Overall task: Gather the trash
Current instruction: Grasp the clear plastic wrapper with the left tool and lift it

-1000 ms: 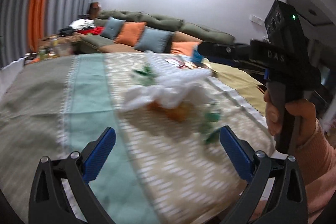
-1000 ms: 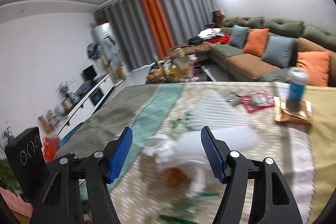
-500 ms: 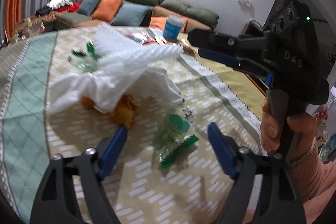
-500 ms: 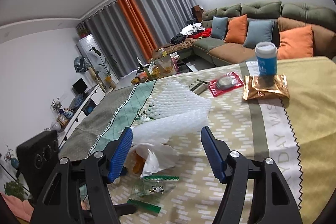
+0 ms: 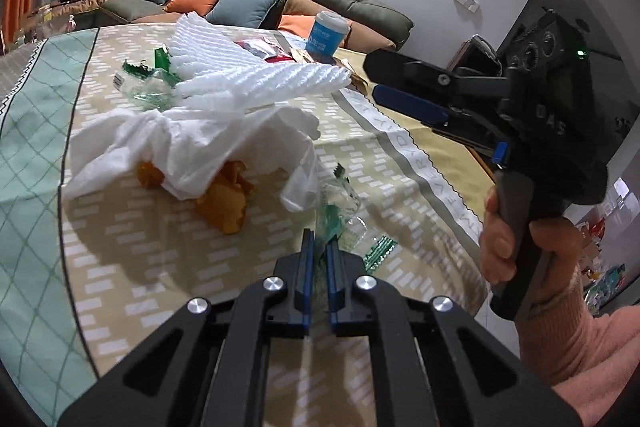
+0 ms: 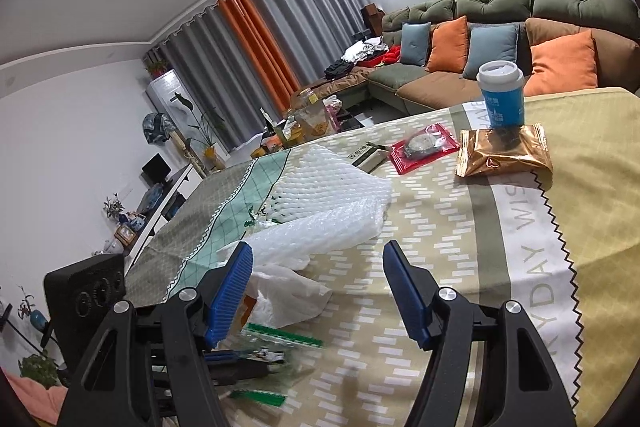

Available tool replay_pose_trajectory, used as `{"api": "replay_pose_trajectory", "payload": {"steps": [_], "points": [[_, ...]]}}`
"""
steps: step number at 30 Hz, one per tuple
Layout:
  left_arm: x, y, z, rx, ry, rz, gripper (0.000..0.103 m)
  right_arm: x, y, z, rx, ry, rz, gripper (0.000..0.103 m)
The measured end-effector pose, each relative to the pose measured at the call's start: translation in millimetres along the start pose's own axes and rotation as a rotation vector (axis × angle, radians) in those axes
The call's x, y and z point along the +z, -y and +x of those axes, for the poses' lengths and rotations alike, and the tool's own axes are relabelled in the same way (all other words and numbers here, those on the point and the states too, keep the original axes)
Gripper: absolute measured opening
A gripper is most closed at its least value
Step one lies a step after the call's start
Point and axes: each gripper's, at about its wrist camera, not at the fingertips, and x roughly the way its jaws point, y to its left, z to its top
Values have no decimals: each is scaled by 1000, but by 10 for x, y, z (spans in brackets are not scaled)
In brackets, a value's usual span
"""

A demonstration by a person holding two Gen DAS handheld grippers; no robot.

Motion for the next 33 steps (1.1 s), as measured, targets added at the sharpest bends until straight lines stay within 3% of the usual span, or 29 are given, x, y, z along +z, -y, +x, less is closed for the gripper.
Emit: {"api": "replay_pose_trajectory", "payload": {"steps": [14,20,21,23,25,26,30,33], "points": [[-153,-23,-520,78,71,33,7,123,48,297,13,-53,50,73],[-198,-116,-750,126,116,10,8,153,178,412,45,-69,138,72],[-197,-128,-776,135,123,6,8,152,188,424,52,-73,148,70],[-200,-149,-826,150,134,1,8,147,193,443,56,-83,159,51],[-211,-171,-870,164,141,-5,8,138,200,455,67,-89,170,44],[-217,-186,-893,170,145,-8,8,132,192,457,69,-93,169,35],[-241,-245,-978,185,156,-23,8,130,170,426,87,-92,172,17],[-241,-281,-1058,204,170,-36,8,147,138,366,102,-83,164,12]]}}
